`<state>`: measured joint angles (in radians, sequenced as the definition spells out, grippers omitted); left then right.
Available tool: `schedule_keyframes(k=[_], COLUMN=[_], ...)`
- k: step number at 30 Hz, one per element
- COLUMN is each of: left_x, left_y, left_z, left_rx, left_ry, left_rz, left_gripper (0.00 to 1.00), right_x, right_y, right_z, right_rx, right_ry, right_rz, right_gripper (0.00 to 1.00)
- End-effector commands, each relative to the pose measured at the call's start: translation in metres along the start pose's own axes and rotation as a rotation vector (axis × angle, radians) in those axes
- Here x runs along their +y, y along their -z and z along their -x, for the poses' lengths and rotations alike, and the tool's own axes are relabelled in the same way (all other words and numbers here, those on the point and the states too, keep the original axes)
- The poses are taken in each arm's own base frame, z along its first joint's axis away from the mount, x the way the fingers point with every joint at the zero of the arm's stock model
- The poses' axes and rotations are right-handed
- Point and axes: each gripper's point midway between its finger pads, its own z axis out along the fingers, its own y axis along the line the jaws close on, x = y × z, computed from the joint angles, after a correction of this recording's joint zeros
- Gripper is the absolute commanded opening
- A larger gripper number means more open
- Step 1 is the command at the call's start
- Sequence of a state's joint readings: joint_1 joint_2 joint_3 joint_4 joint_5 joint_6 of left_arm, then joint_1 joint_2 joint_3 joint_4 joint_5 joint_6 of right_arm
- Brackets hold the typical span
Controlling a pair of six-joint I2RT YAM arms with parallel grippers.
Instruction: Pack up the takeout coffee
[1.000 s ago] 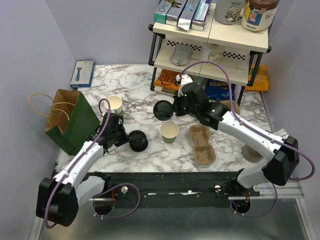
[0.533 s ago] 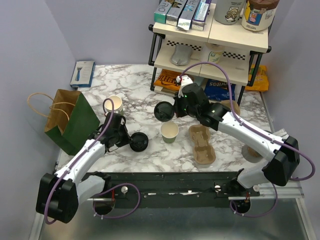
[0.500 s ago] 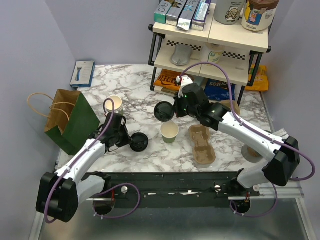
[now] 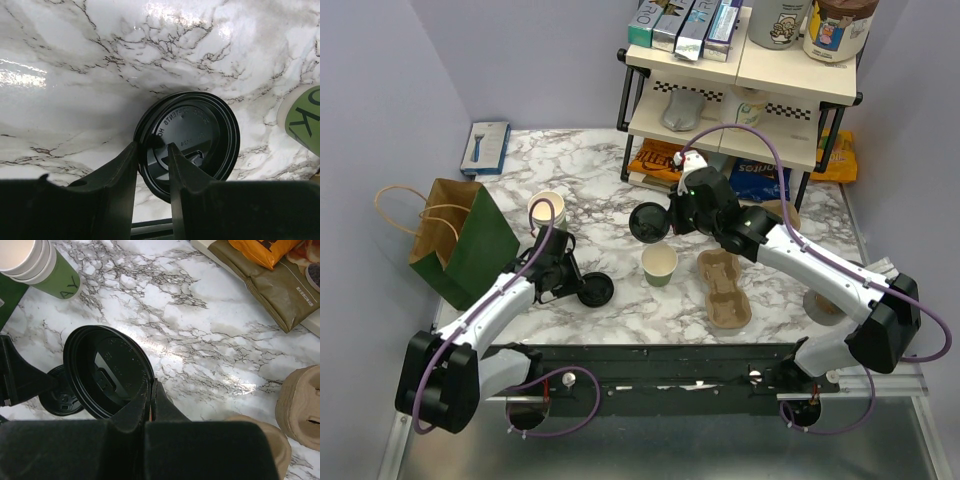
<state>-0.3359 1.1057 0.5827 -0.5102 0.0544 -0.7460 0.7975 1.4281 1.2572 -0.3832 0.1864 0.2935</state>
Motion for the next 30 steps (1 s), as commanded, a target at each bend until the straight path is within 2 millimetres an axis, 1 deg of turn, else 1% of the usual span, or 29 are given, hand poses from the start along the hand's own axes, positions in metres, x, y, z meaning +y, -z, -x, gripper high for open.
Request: schedule_keyframes(k=[1,6,9,10,13,14,16,17,23,25,26,28,29,30], left_x=[0.000,0.005,0.003,0.000,-0.012,-0.016,-0.025,-0.027,-0.015,-0.023,-0.026,-0.032,-0.034,-0.040], left_y=[-0.002,-0.005,-0.002,0.002,0.015,0.018,0.027,0.030,0.035,0.042,0.045,0.056,0.060,0.066], left_z=[0.007,0.003,0.003,0.007,0.018,0.020,0.028,0.031,0.032,0.034,0.036,0.039,0.041,0.045], left_rx=[-0.023,-0.005,-0.008,-0.028,-0.077,-0.081,-0.111,-0.117,-0.121,-0.127,-0.139,-0.162,-0.176,-0.195], left_ry=[0.003,0.016,0.029,0.034,0.033,0.029,0.027,0.024,0.027,0.023,0.020,0.009,0.001,-0.012], left_rz=[0.019,0.045,0.043,0.026,-0.022,-0.041,-0.076,-0.077,-0.001,-0.040,-0.056,-0.083,-0.093,-0.119], left_gripper=[0.38,0.40,0.48,0.49,0.57,0.63,0.65,0.69,0.71,0.76,0.82,0.87,0.92,0.99], right_x=[0.001,0.001,0.002,0.002,0.004,0.004,0.005,0.005,0.004,0.002,0.000,-0.002,-0.002,-0.002], right_y=[0.004,0.005,0.005,0.005,0.007,0.007,0.008,0.008,0.012,0.014,0.017,0.020,0.022,0.027], right_z=[0.004,0.003,0.004,0.004,0.006,0.006,0.007,0.007,0.010,0.010,0.009,0.008,0.009,0.006], right_rx=[-0.019,-0.019,-0.023,-0.022,-0.026,-0.026,-0.030,-0.028,-0.042,-0.046,-0.050,-0.054,-0.059,-0.058], right_ry=[0.011,0.010,0.009,0.009,0.008,0.008,0.007,0.007,0.002,0.000,-0.002,-0.001,0.000,0.004], right_rz=[0.006,0.011,0.015,0.017,0.026,0.029,0.034,0.035,0.029,0.026,0.017,0.012,0.018,0.024], right_gripper=[0.01,0.01,0.01,0.01,0.01,0.01,0.01,0.01,0.01,0.01,0.01,0.01,0.01,0.01])
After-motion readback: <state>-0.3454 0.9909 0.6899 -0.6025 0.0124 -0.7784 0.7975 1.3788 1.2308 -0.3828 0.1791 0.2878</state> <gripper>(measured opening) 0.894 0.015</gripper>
